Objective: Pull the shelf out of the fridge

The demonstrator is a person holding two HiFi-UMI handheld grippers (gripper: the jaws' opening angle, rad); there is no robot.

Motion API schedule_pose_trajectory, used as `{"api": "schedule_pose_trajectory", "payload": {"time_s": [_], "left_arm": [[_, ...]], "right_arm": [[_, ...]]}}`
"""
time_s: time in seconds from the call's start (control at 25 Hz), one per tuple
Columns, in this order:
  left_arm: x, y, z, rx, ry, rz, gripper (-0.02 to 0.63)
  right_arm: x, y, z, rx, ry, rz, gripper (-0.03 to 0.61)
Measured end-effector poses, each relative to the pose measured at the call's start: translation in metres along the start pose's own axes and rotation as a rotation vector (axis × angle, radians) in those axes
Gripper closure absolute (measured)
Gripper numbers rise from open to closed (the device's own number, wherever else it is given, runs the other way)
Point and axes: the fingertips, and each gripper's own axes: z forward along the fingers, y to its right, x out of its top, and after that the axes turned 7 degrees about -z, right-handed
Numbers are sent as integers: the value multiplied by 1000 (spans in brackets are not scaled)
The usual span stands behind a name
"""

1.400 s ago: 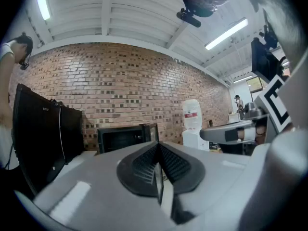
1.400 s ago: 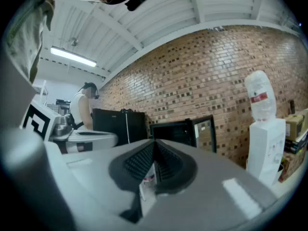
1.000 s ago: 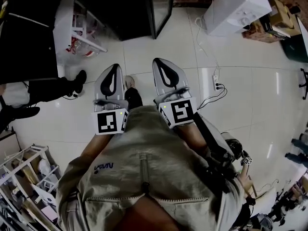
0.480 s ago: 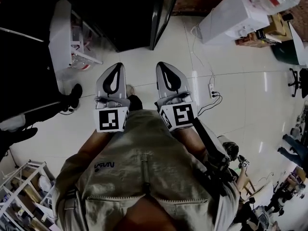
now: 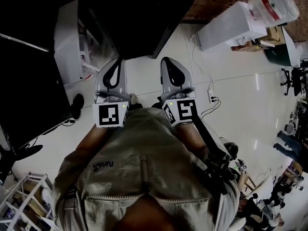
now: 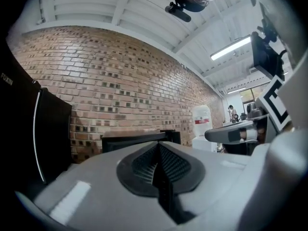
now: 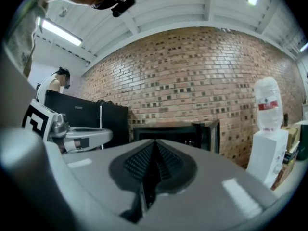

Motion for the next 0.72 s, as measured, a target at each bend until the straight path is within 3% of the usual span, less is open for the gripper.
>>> {"api": "schedule_pose_trajectory", "payload": {"time_s": [0.28,0.56,0.72], "left_arm": [[4,-33,19,13,12,-11,607],[-5,-66,45,29,-3,79,607],[-12,-81,70,34,-23,109,607]], "right_arm": [[14,-2,38,-20,29,-7,577],[-5,6,87,-2,50,37,577],[-10,14,130,8,32,-3,577]]}}
